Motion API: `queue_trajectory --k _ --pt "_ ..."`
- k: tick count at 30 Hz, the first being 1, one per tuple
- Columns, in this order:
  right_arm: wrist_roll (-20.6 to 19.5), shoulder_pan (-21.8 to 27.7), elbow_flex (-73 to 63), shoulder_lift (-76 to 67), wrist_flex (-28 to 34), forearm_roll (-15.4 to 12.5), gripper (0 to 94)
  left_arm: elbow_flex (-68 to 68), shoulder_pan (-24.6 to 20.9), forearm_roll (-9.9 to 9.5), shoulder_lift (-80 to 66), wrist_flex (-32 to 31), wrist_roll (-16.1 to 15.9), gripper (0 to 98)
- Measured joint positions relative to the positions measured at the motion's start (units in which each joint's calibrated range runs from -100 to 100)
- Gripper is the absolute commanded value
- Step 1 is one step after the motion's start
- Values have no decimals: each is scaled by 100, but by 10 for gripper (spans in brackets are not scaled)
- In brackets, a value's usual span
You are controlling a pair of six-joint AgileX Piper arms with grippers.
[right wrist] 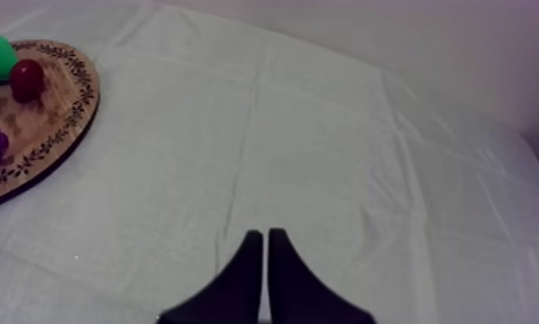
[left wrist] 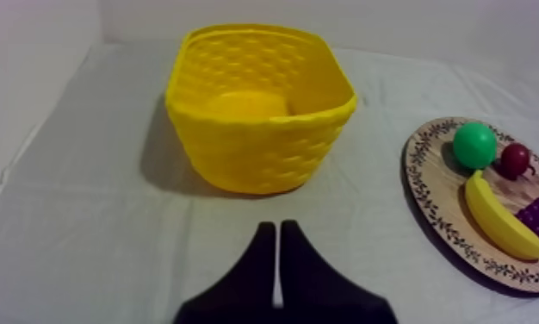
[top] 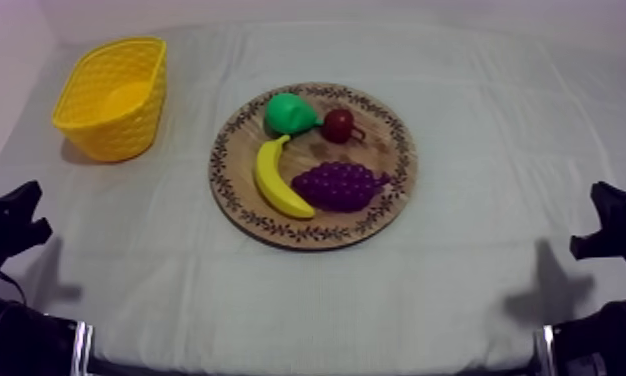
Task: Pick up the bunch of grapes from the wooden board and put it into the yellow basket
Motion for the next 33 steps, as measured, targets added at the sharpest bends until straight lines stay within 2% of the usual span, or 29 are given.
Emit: queue_trajectory --k 21,28,33 --pt "0 0 0 0 0 0 3 0 0 0 0 0 3 0" --pt "16 0 0 0 0 0 3 -23 44 -43 0 21 288 0" --pt "-3 0 0 0 0 0 3 -91 307 -28 7 66 592 0"
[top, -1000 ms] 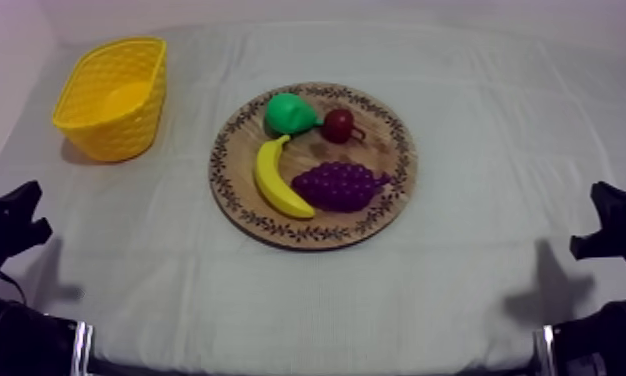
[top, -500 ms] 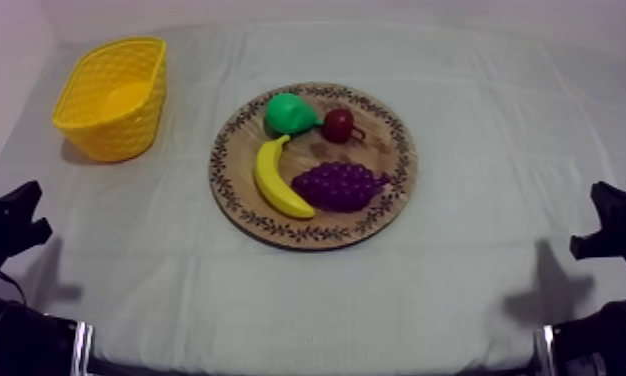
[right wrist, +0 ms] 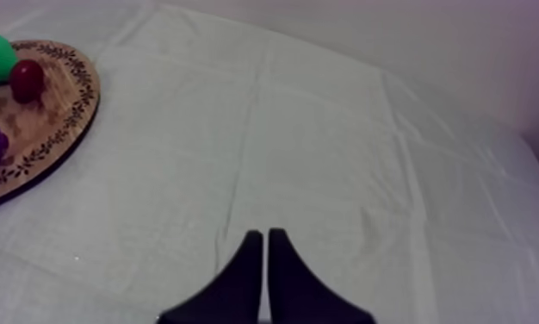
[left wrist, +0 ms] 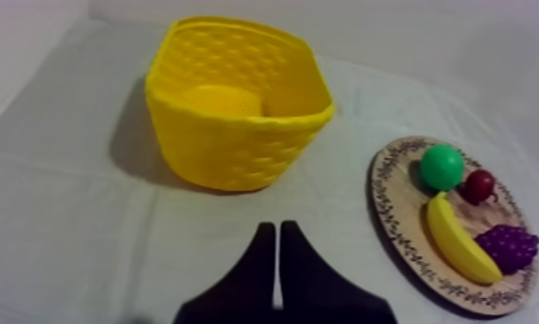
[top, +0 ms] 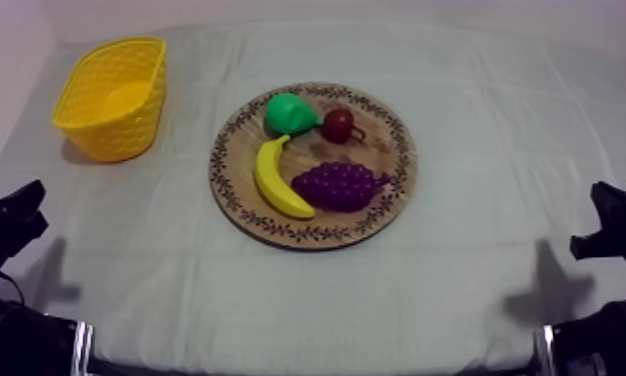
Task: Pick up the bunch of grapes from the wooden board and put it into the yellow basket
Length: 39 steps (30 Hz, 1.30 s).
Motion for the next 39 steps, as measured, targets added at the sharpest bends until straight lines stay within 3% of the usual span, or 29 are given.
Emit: queue_trajectory --k 8,21,30,34,39 --pt "0 0 0 0 0 0 3 -51 438 30 421 -313 -100 0" --pt "3 0 0 0 0 0 3 -1399 1424 245 2258 -755 -681 0" --pt "3 0 0 0 0 0 3 -2922 1784 583 3902 79 -1238 0" --pt "3 0 0 0 0 0 3 -3698 1870 626 4710 718 -1424 0" --pt "3 0 0 0 0 0 3 -4661 2003 637 5625 1519 -1411 0"
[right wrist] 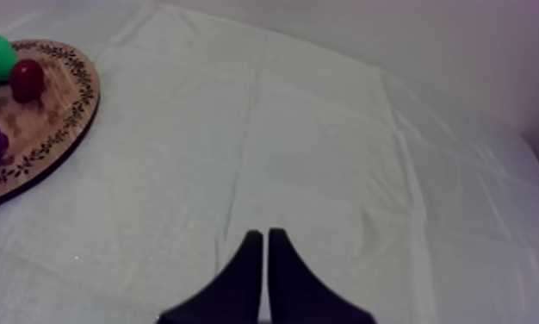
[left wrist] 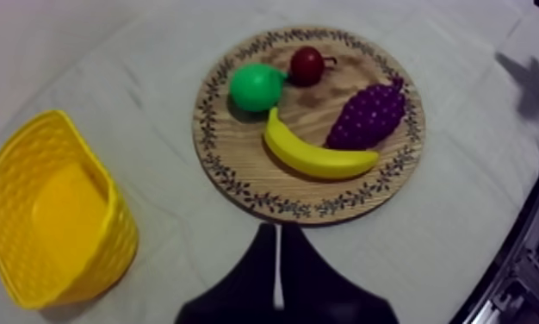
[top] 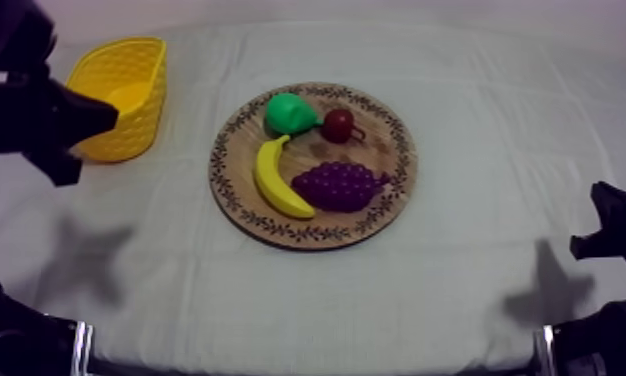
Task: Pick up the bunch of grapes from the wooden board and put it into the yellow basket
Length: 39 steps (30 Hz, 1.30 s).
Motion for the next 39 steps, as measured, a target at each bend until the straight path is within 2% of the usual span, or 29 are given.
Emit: queue_trajectory --k 11,14,24,31,39 --pt "0 0 0 0 0 0 3 -1772 430 -52 2092 1516 418 0" --pt "0 0 0 0 0 0 3 -2174 611 -126 2646 1770 566 0" --pt "0 0 0 0 0 0 3 -3387 1206 -126 4254 2374 1296 0" --pt "0 0 0 0 0 0 3 -4305 1468 115 5302 2640 1780 0" --pt "0 0 0 0 0 0 3 -5332 1493 384 6211 2925 2326 0"
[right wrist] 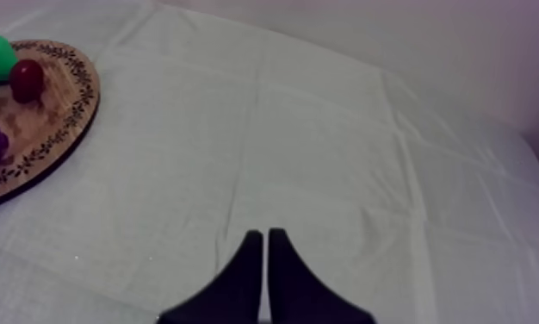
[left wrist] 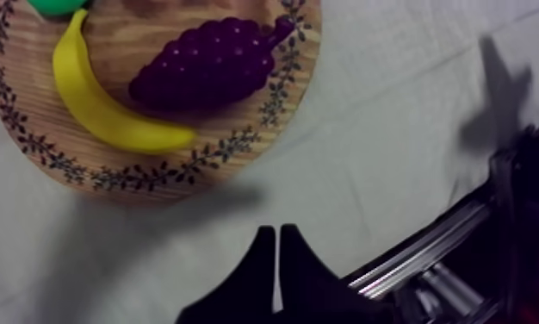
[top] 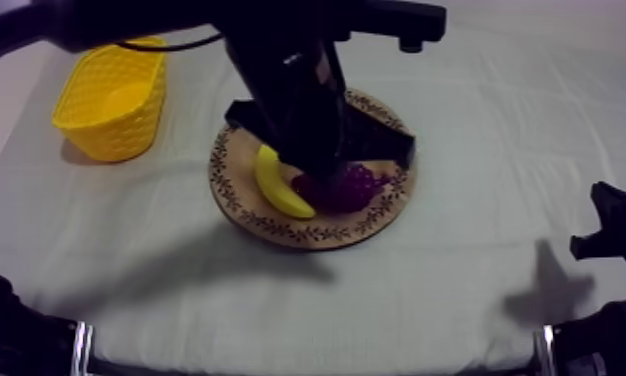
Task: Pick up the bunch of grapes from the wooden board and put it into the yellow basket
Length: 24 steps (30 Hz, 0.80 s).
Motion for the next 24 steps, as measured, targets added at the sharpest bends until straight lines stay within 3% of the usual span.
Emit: queue_trajectory --k 6,11,15,24 --pt "0 0 0 0 0 0 3 -507 -102 151 392 247 226 0" --pt "0 0 0 0 0 0 3 -921 -113 124 550 261 -12 0" --pt "0 0 0 0 0 0 3 -1165 -113 64 639 239 -515 0" --pt "0 0 0 0 0 0 3 -891 -196 31 687 148 -2122 10"
